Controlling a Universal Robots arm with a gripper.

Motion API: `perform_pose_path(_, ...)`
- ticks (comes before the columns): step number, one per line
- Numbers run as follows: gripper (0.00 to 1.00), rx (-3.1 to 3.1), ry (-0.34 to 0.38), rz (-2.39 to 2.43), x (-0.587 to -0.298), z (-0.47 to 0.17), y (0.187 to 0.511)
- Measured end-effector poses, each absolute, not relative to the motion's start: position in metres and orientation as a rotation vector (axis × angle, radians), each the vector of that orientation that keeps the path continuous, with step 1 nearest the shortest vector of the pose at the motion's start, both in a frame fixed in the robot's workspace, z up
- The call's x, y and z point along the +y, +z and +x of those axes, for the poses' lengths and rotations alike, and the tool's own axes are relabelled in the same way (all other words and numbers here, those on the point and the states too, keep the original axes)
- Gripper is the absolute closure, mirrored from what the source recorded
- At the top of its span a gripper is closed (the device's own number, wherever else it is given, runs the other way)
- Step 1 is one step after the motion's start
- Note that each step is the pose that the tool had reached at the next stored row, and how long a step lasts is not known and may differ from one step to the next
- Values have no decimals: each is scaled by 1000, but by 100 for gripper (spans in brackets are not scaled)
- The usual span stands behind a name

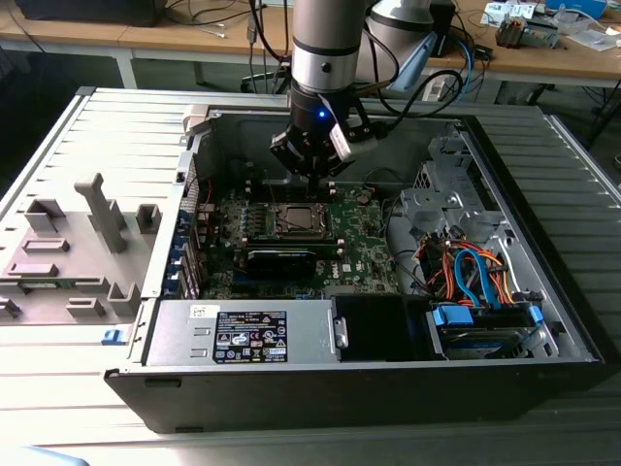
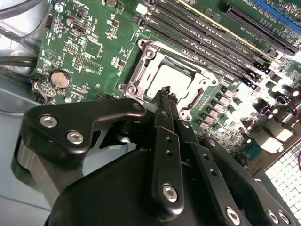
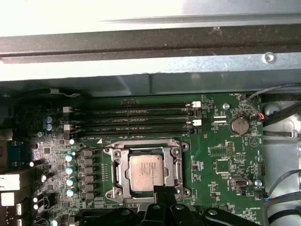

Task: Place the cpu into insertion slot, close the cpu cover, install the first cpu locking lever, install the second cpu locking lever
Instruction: 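Install the first cpu locking lever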

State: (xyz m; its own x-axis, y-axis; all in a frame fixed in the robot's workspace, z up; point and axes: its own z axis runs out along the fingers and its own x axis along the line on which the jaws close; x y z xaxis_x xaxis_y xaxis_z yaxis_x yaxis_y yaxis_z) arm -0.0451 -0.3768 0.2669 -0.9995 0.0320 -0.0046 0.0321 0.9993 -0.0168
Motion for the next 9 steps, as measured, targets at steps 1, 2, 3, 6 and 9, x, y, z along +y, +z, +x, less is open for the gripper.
perform_pose_path(1, 89, 3137, -26, 50, -377, -45, 267)
perform_pose_path(2, 89, 3137, -26, 50, -377, -45, 267)
perform_pose_path(3, 89, 3137, -27, 50, -377, -45, 267)
perform_pose_path(6, 89, 3137, -26, 49, -377, -45, 267)
perform_pose_path(9, 89, 3137, -26, 49, -377, -45, 267)
